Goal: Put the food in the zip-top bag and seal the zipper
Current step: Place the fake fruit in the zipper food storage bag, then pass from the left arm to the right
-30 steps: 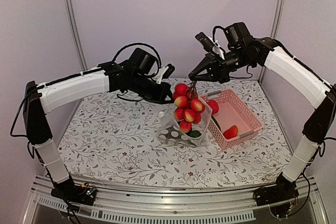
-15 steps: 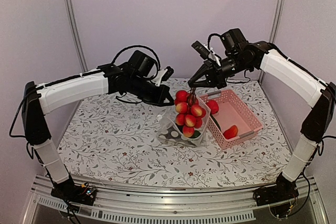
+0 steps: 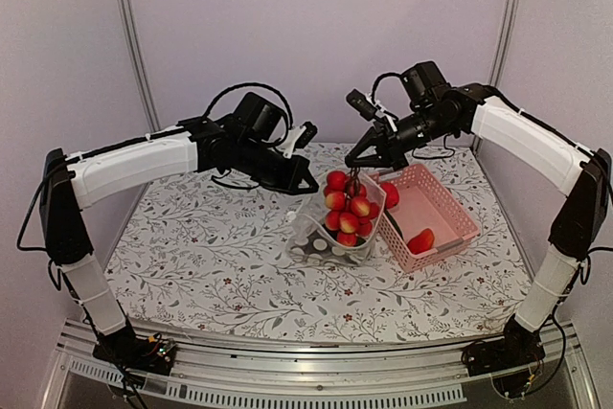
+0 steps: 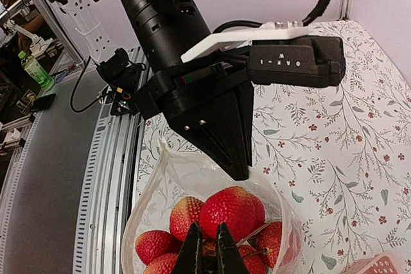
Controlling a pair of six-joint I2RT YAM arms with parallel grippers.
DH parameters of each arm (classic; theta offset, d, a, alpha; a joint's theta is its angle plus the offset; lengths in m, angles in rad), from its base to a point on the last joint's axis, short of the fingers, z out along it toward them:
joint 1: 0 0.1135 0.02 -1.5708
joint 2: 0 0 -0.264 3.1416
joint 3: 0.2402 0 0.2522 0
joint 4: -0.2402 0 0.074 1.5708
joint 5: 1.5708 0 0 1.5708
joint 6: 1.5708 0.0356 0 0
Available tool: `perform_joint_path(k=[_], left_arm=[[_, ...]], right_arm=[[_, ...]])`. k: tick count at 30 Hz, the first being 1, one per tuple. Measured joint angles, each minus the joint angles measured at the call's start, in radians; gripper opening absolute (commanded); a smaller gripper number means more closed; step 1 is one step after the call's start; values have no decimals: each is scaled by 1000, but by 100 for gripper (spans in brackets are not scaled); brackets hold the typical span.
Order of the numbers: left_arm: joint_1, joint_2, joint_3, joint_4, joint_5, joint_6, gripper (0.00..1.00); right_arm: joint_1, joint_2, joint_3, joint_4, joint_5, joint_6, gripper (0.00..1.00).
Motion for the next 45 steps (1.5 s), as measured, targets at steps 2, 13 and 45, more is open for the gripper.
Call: perform_joint_path(k=[2, 13, 45], left_arm=[[0, 0, 0, 0, 0, 0, 0], [0, 0, 0, 3, 1, 0, 0], [8, 2, 46, -38, -26, 30, 24]], right_arm=[[4, 0, -10, 0, 19, -7, 0], [127, 0, -53, 3, 307, -41, 37], [370, -21, -166, -165, 636, -204, 40]])
